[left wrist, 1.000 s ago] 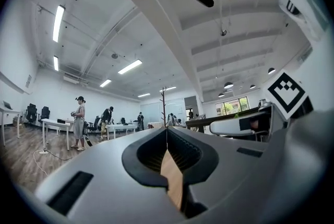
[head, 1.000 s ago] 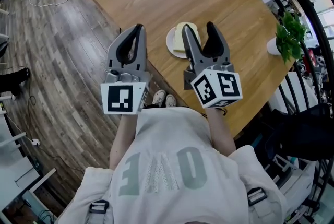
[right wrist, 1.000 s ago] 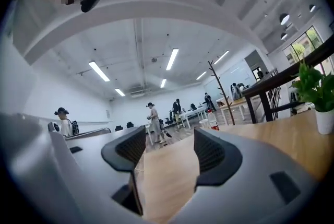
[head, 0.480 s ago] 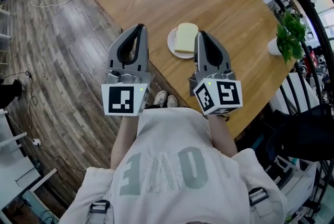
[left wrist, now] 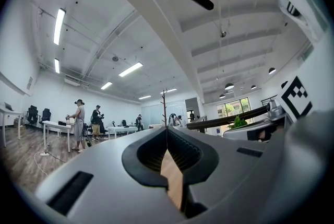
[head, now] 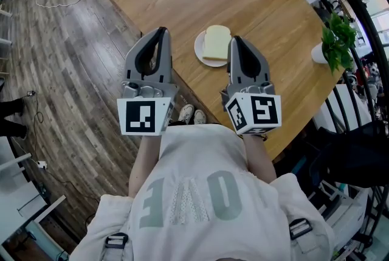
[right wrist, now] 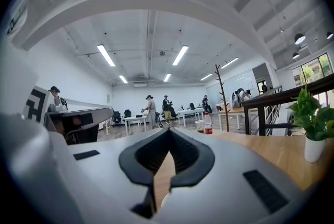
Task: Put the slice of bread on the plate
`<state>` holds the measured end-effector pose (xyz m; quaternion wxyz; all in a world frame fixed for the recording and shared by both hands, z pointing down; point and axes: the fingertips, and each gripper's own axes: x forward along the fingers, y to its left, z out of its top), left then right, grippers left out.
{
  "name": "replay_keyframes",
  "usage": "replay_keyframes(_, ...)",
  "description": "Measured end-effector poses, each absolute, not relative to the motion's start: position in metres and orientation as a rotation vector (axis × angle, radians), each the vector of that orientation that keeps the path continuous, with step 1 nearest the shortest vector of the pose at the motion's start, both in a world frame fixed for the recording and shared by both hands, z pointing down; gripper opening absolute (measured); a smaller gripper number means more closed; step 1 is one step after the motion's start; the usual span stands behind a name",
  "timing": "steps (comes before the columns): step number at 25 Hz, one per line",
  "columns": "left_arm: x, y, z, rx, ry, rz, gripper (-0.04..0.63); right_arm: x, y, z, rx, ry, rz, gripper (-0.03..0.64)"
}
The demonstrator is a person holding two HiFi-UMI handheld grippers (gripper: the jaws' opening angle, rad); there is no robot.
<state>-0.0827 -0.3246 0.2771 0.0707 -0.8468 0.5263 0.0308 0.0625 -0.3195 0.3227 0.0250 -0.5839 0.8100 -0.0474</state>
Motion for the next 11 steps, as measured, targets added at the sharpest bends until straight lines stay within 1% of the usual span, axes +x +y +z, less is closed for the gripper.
replay_keyframes(11,-0.0818,-0.3243,0.2793,-2.549,1.587,0.1,0.009,0.062,-0.3177,0.3274,-1.788,2.527,-0.148,0.017)
